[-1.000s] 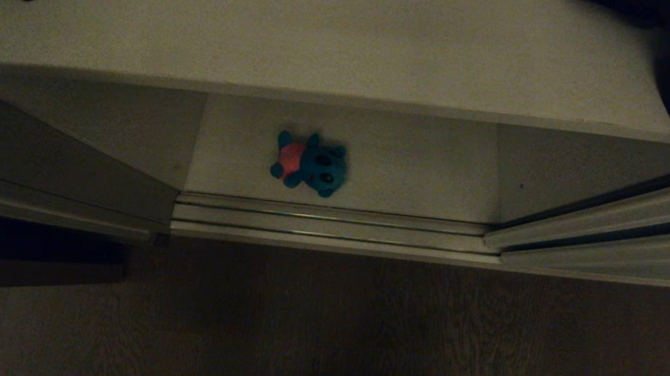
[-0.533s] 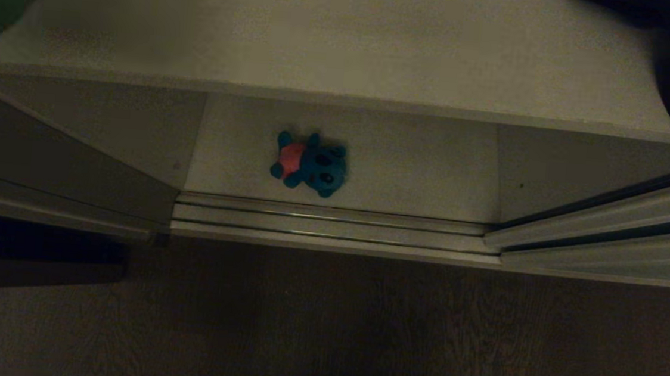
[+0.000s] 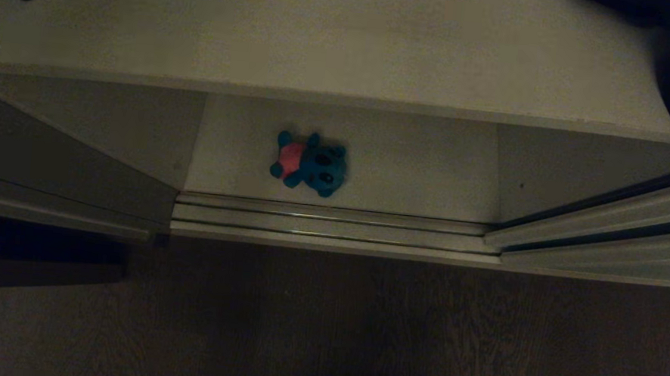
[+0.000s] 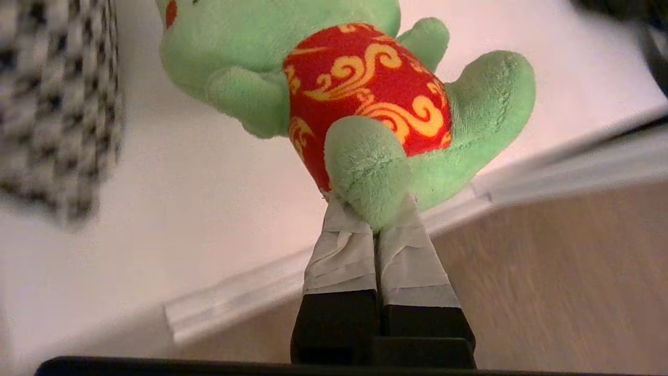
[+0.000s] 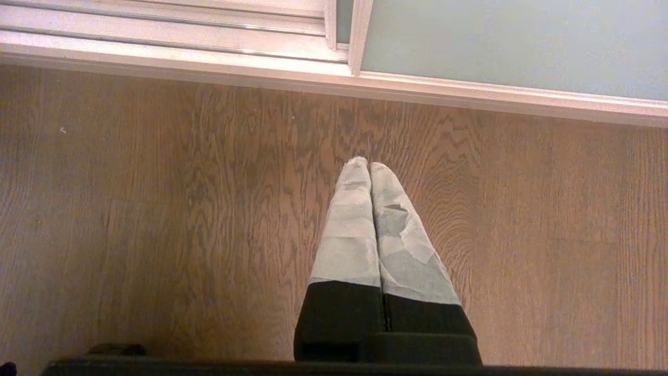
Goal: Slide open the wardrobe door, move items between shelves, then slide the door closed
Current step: Place the green doll on the higher shelf
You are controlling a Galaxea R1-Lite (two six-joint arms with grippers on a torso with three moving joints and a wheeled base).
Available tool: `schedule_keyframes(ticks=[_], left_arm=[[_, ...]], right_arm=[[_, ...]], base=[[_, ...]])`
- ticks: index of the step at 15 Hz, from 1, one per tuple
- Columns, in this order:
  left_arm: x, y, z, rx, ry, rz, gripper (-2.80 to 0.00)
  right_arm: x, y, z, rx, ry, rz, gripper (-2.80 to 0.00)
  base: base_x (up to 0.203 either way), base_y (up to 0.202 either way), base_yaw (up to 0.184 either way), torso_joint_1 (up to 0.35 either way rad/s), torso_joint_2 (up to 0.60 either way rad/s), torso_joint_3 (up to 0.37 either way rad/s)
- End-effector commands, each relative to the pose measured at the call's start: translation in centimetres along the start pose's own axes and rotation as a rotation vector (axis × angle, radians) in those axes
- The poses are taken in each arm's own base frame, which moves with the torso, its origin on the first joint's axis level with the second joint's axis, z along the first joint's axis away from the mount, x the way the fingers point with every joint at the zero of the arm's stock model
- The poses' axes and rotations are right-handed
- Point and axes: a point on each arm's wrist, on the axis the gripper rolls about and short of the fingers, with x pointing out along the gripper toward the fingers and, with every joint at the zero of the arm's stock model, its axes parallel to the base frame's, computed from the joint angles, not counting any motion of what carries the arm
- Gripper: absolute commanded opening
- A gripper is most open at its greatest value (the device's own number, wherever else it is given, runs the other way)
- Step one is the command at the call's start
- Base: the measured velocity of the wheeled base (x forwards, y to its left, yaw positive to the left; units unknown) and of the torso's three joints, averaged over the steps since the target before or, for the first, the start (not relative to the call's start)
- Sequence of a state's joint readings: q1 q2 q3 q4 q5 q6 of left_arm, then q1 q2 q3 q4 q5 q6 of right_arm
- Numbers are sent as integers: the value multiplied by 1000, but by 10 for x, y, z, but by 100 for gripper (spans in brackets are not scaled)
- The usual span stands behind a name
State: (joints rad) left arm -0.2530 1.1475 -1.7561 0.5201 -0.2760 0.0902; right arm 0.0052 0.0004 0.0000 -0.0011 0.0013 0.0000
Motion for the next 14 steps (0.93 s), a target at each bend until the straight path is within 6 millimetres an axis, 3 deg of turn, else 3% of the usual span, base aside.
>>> schedule_keyframes(ticks=[1, 6, 11, 14], left_arm=[[47, 13, -5, -17, 48, -3, -280], [102, 22, 4, -2, -84, 94, -280], [127, 7, 4, -48, -88, 81, -280], [146, 8, 0, -49, -111, 120, -280]], right_arm=[[0, 0, 0, 0, -4, 1, -280], [0, 0, 0, 0, -4, 0, -280], [0, 0, 0, 0, -4, 1, -280], [0, 0, 0, 0, -4, 1, -280]], base=[[0, 0, 0, 0, 0, 0], [0, 0, 0, 0, 0, 0], [0, 0, 0, 0, 0, 0], [0, 0, 0, 0, 0, 0]])
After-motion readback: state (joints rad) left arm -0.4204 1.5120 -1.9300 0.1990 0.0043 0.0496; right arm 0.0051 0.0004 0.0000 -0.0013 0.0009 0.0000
